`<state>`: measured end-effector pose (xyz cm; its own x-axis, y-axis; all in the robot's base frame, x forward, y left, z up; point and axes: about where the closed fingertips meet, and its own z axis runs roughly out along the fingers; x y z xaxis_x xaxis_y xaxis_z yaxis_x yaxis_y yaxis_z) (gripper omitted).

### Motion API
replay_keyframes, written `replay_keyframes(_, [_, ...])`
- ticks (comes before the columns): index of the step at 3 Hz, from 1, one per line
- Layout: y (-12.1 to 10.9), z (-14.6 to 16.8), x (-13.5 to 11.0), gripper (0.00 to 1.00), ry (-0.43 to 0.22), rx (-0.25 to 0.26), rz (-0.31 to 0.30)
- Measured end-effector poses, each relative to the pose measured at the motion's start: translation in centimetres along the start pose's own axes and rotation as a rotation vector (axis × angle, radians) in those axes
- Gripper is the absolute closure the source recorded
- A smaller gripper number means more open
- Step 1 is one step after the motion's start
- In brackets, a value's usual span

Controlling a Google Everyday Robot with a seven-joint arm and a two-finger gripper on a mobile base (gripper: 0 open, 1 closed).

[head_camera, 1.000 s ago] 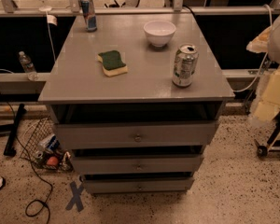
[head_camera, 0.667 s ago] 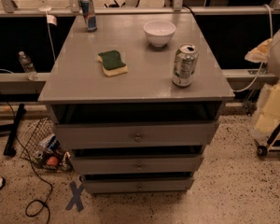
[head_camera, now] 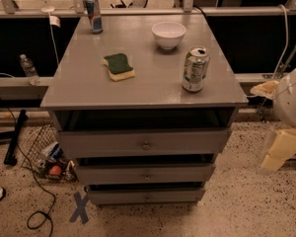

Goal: Open top drawer

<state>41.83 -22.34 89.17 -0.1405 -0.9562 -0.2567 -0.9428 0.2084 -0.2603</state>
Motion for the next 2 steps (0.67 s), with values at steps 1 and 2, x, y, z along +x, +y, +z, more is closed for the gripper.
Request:
replay_keyframes(1, [0.6,1.9,-0.4,0.0,0.014,0.008,-0.095])
replay_keyframes(2, [0.9,9.2,-1.7,0.0,0.02,0.028,-0.24])
